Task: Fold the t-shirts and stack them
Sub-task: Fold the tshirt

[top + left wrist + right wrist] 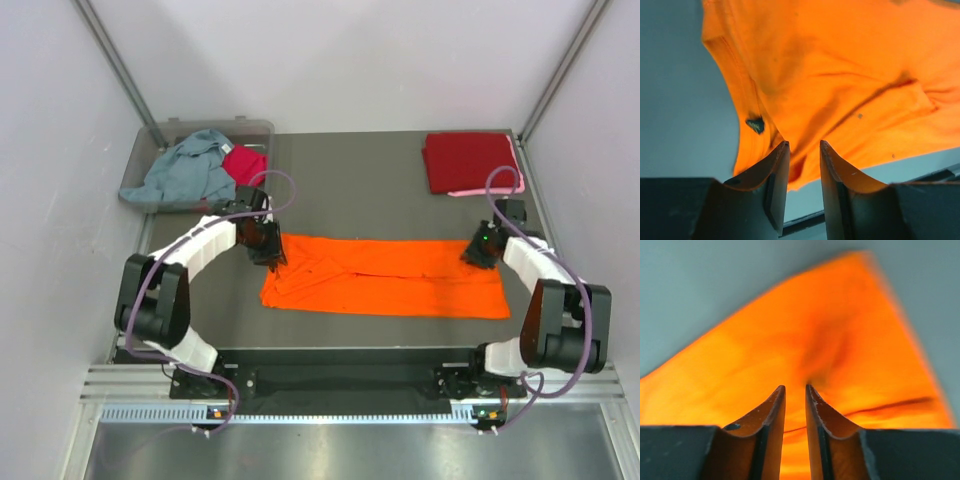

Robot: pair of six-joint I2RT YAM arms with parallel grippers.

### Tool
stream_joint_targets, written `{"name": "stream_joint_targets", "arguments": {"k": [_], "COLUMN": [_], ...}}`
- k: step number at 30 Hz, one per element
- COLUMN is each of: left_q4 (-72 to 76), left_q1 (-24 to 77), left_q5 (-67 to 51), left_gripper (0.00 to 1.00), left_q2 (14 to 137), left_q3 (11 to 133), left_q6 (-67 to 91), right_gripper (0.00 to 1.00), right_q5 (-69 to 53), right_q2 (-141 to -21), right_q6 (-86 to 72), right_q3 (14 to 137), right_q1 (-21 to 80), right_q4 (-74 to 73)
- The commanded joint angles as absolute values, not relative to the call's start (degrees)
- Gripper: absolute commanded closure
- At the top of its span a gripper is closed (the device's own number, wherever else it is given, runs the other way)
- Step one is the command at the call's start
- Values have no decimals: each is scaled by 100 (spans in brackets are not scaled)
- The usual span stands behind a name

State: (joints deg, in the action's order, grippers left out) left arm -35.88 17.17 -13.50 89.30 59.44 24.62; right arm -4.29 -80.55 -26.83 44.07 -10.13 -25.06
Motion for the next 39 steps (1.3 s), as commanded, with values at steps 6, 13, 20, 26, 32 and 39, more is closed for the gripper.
{"name": "stream_joint_targets", "arguments": {"k": [6,13,20,26,32,39], "left_q4": [-3120,-3059,-2848,-2891,-3340,-3130], "left_q1": [1573,1556,1564,1564,1503,985], "left_q5": [-1055,-1072,-1230,-1328,-810,-1527], "left_gripper": [63,64,84,87,74,71], "left_q2": [9509,9826,9739,9502,9317,9562], "left_q3": [6337,6311,5801,5634,6169,6390], "left_q6": [2514,2549,2803,2865,2760,2795], "right_gripper": [73,67,76,69,69,67], "right_q5": [-993,-1020,-1055,-1616,-1784,-601], "right_q2": [-7795,-8384,-9544,-9984,-10336,-9906], "right_q6": [-2804,-2629,-2619,-2137,-1898,-2172], "right_q3": [4886,5089,6019,6310,6557,6074], "right_q1": [1007,2442,3225,3726,4034,4719], "right_q4": [-1373,-449,-360,-44,-123,588]}}
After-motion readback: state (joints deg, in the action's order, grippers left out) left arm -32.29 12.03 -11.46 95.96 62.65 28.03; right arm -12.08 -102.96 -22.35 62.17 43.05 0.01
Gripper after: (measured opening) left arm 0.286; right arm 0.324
